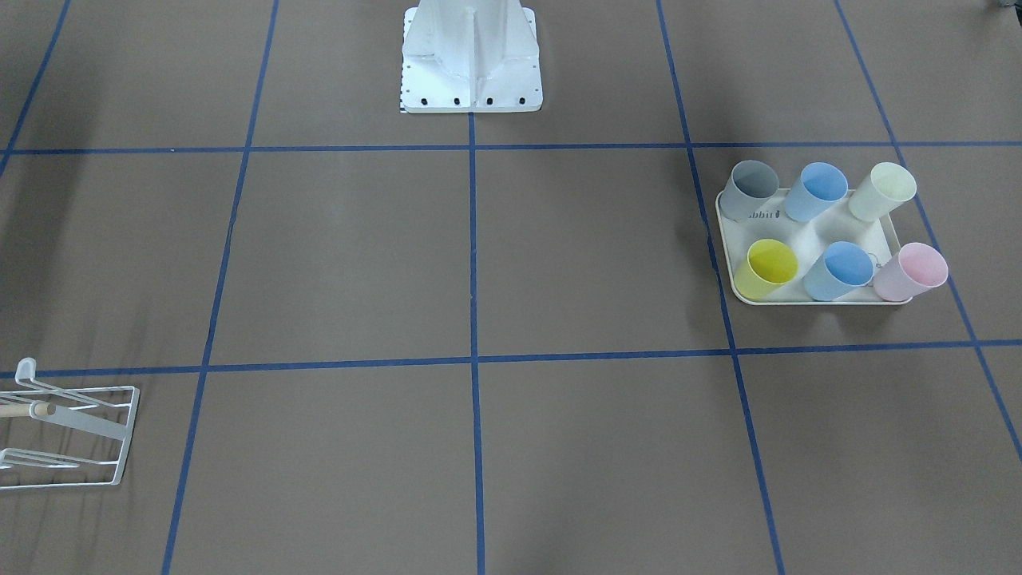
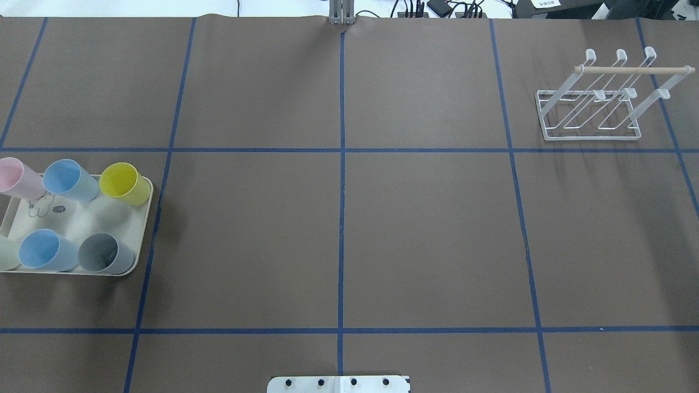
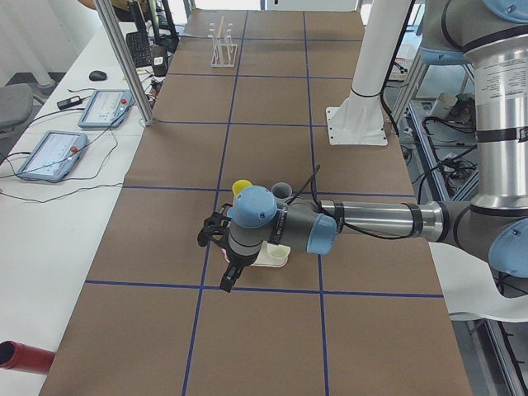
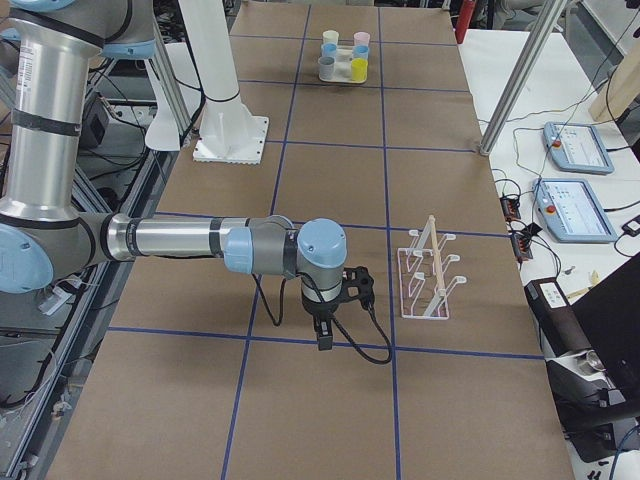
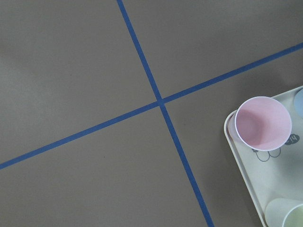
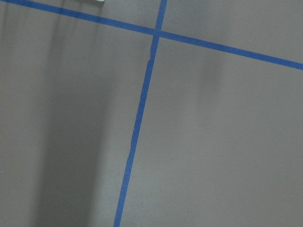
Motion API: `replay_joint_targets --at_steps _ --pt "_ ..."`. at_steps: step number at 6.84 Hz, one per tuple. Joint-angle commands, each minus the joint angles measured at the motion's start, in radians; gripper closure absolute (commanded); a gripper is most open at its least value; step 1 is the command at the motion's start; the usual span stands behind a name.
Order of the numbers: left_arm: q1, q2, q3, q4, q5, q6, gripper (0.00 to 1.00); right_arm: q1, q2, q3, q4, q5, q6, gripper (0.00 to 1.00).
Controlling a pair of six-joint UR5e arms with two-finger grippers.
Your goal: Transfer IKEA cup to right arm and place on rack
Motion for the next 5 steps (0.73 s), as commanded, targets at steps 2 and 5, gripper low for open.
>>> replay_joint_targets --at_steps 2,5 --pt "0.001 0.001 -0.011 0.0 -0.006 -0.005 0.0 0.0 -0.001 0.001 0.0 0.007 -0.002 0.0" --pt "0.002 -0.009 -0.044 -0.006 -0.002 -0.012 0.0 0.0 0.002 0.024 0.002 0.056 0.0 0.0"
